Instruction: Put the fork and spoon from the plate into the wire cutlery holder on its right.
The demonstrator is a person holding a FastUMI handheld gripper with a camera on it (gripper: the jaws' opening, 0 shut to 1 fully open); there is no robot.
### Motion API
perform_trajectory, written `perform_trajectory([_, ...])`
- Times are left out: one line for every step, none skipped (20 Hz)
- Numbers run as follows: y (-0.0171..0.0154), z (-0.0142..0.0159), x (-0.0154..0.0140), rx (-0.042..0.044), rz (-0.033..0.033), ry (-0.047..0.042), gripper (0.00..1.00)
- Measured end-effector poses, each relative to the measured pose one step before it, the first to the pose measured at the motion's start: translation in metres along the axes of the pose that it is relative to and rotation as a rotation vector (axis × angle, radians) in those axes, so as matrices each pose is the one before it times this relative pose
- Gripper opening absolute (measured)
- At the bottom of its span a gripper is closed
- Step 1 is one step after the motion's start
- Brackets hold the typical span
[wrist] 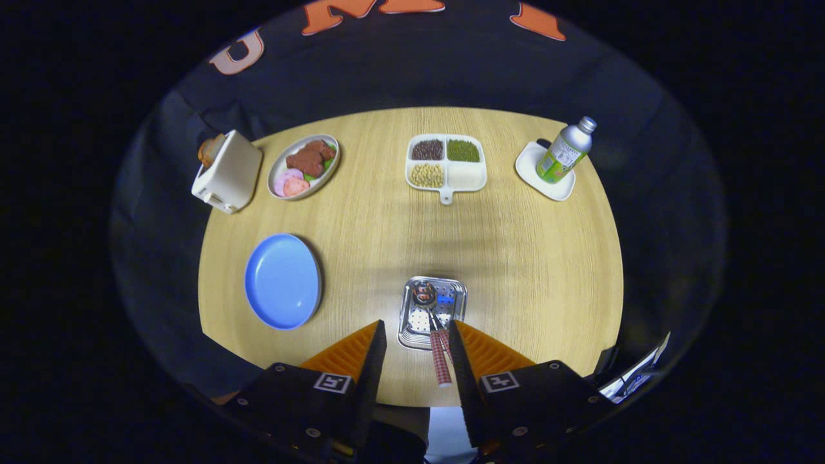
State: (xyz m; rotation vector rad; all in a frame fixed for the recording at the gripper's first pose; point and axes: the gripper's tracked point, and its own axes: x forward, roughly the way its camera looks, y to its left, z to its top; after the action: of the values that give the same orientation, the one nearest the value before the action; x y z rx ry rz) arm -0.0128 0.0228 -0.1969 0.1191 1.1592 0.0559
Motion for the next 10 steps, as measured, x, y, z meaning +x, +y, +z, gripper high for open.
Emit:
perform_trajectory([0.00025, 0.00970, -0.00718, 0.00037, 0.00405, -0.07244, 0.66])
perform_trajectory([-0.00132, 0.00981, -0.00745, -0.00228, -0.00049, -0.06945, 0.68])
perform_trajectory([-0.00232, 0.01107, -0.00694, -0.00332, -0.00765, -0.07204, 0.70])
perform_trajectory([-0.00351, 0.00940, -0.00888, -0.00113, -0.00614, -0.06696, 0.72])
perform_trajectory([-0.00108, 0.01190, -0.00697, 0.00419, 0.00160, -0.06653, 0.74])
perform_trajectory([-0.00123, 0.01163, -0.00549, 0.00994, -0.00190, -0.06548, 0.74])
perform_trajectory([-0.00158, 0.01141, -0.00481, 0.00096, -0.00813, -0.05336, 0.77])
perform_trajectory([-0.00661, 0.01072, -0.00504, 0.00174, -0.02234, -0.06358, 0.79])
perform_trajectory([-0.00395, 0.01373, -0.00524, 0.00051, -0.01174, -0.06155, 0.81])
perform_trajectory([0.00010, 0.01066, -0.00594, -0.00076, -0.00615, -0.05603, 0.81])
